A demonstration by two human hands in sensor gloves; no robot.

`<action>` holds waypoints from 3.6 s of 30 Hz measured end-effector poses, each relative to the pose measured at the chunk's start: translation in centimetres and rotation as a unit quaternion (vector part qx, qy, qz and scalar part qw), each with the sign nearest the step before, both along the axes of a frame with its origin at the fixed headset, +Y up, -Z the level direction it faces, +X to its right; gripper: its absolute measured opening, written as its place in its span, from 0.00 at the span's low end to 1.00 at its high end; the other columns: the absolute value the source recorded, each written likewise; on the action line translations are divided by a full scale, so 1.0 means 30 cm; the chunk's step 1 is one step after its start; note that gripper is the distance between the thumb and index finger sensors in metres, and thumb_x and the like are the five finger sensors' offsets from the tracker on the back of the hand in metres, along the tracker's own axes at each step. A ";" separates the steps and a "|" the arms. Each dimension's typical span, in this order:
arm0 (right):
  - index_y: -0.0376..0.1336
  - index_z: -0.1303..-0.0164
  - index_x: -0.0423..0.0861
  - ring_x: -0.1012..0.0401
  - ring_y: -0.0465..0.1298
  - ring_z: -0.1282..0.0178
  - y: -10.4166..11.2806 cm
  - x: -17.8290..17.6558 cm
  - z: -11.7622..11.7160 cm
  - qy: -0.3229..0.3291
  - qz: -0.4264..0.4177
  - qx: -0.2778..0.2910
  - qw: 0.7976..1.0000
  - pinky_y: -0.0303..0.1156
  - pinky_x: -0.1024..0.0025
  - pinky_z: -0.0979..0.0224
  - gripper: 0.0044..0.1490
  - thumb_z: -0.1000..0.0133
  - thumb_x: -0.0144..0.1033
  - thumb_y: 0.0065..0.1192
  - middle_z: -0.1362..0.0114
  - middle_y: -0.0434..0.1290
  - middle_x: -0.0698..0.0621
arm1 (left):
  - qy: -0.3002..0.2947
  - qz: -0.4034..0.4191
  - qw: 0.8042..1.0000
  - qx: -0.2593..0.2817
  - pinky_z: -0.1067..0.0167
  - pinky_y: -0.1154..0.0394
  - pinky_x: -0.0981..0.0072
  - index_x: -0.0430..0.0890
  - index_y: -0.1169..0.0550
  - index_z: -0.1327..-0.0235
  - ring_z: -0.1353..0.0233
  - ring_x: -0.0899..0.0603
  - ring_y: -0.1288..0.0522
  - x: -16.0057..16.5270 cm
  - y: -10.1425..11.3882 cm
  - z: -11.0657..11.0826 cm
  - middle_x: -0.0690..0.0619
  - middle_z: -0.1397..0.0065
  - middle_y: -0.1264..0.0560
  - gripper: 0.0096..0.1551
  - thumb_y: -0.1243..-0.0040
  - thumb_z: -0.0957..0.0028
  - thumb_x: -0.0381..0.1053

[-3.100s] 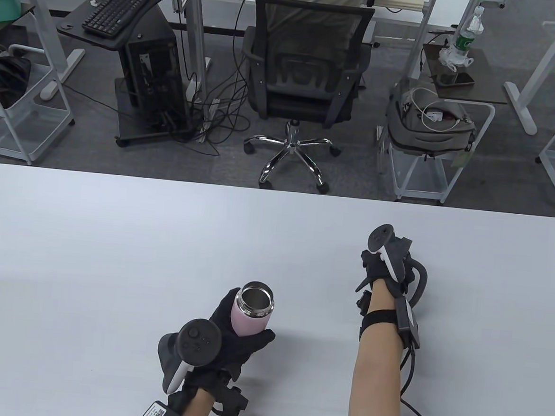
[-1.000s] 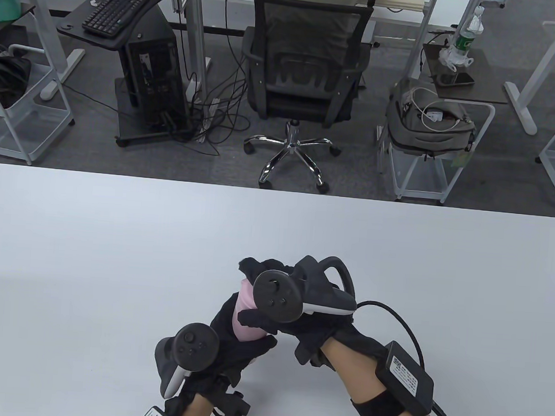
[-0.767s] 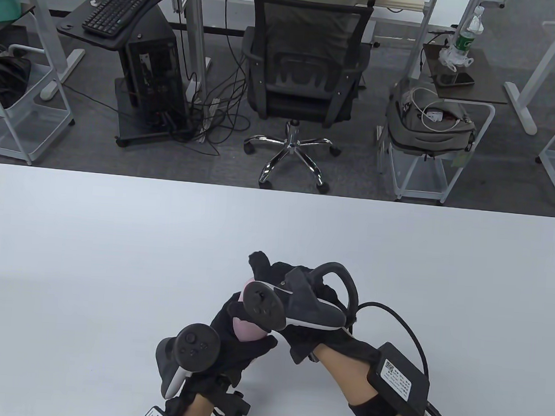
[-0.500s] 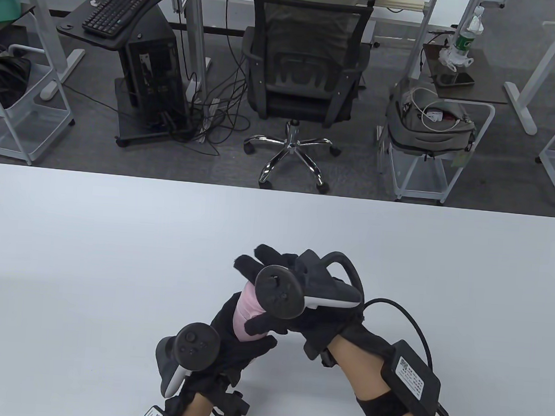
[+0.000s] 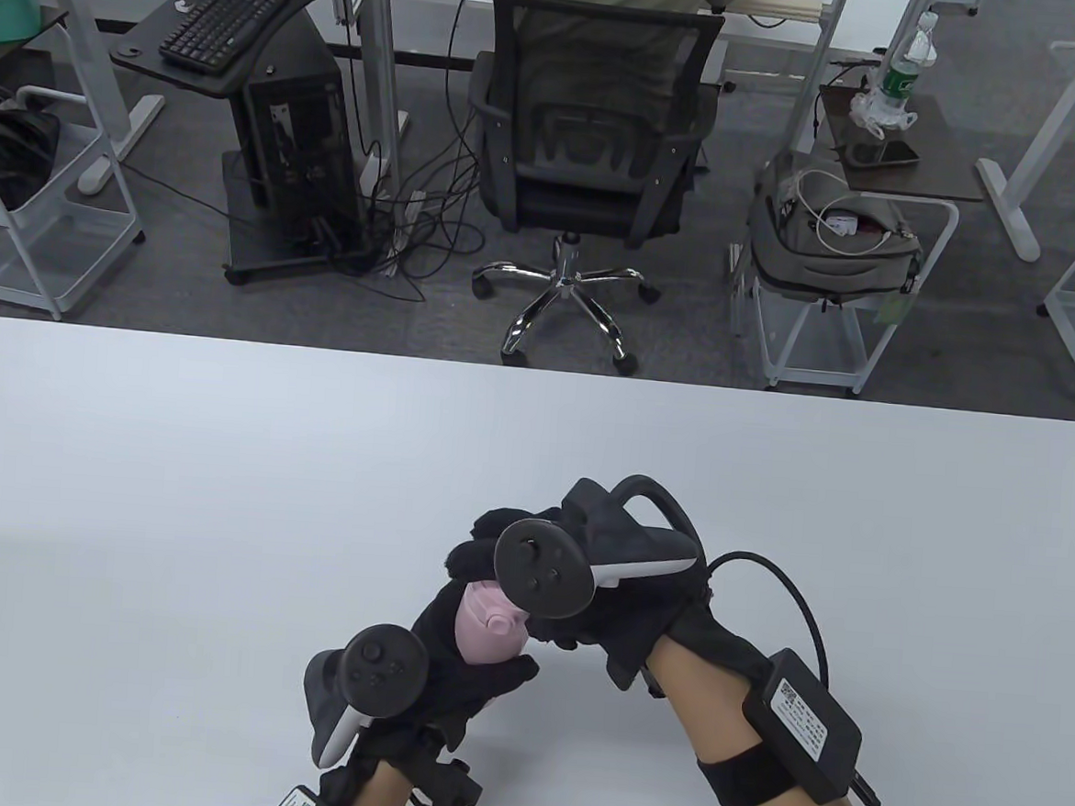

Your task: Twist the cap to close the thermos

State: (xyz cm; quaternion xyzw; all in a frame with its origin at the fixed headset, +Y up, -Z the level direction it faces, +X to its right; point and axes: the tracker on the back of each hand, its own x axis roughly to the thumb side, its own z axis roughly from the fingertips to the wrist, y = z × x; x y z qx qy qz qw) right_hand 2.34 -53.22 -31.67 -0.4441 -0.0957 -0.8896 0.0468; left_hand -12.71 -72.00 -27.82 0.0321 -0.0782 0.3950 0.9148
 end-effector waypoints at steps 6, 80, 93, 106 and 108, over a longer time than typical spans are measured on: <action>0.48 0.12 0.48 0.39 0.75 0.23 0.001 0.006 -0.017 -0.013 -0.011 -0.018 1.000 0.72 0.35 0.26 0.50 0.42 0.43 0.69 0.14 0.62 0.36 | -0.002 -0.001 1.000 0.000 0.28 0.32 0.45 0.55 0.56 0.19 0.20 0.37 0.40 0.001 0.000 -0.001 0.45 0.16 0.45 0.74 0.36 0.73 0.81; 0.49 0.12 0.31 0.51 0.84 0.41 -0.021 -0.017 -0.020 -0.085 0.036 0.044 0.995 0.79 0.47 0.38 0.55 0.35 0.63 0.43 0.31 0.79 0.40 | -0.004 -0.024 1.000 0.004 0.28 0.32 0.44 0.56 0.55 0.19 0.20 0.37 0.40 0.008 -0.003 -0.009 0.45 0.16 0.45 0.74 0.35 0.74 0.80; 0.36 0.10 0.47 0.24 0.66 0.21 0.004 -0.016 0.017 -0.038 -0.008 0.025 0.999 0.67 0.21 0.31 0.55 0.37 0.63 0.51 0.10 0.50 0.24 | -0.001 -0.020 1.000 0.000 0.28 0.32 0.44 0.55 0.55 0.19 0.21 0.36 0.40 0.006 -0.005 -0.009 0.45 0.16 0.45 0.74 0.35 0.74 0.80; 0.50 0.13 0.47 0.35 0.76 0.25 0.005 -0.007 0.026 -0.033 0.007 0.005 0.999 0.75 0.34 0.31 0.40 0.35 0.41 0.58 0.16 0.63 0.25 | -0.003 -0.016 1.000 0.000 0.28 0.32 0.45 0.55 0.55 0.19 0.20 0.37 0.40 0.005 -0.003 -0.009 0.45 0.16 0.45 0.74 0.36 0.74 0.81; 0.49 0.12 0.45 0.37 0.78 0.28 0.002 -0.006 0.021 -0.044 0.007 0.003 0.999 0.76 0.37 0.33 0.40 0.33 0.43 0.55 0.18 0.65 0.25 | -0.003 -0.015 1.000 -0.001 0.28 0.32 0.44 0.56 0.55 0.19 0.20 0.37 0.40 0.005 -0.003 -0.009 0.45 0.16 0.45 0.74 0.36 0.74 0.80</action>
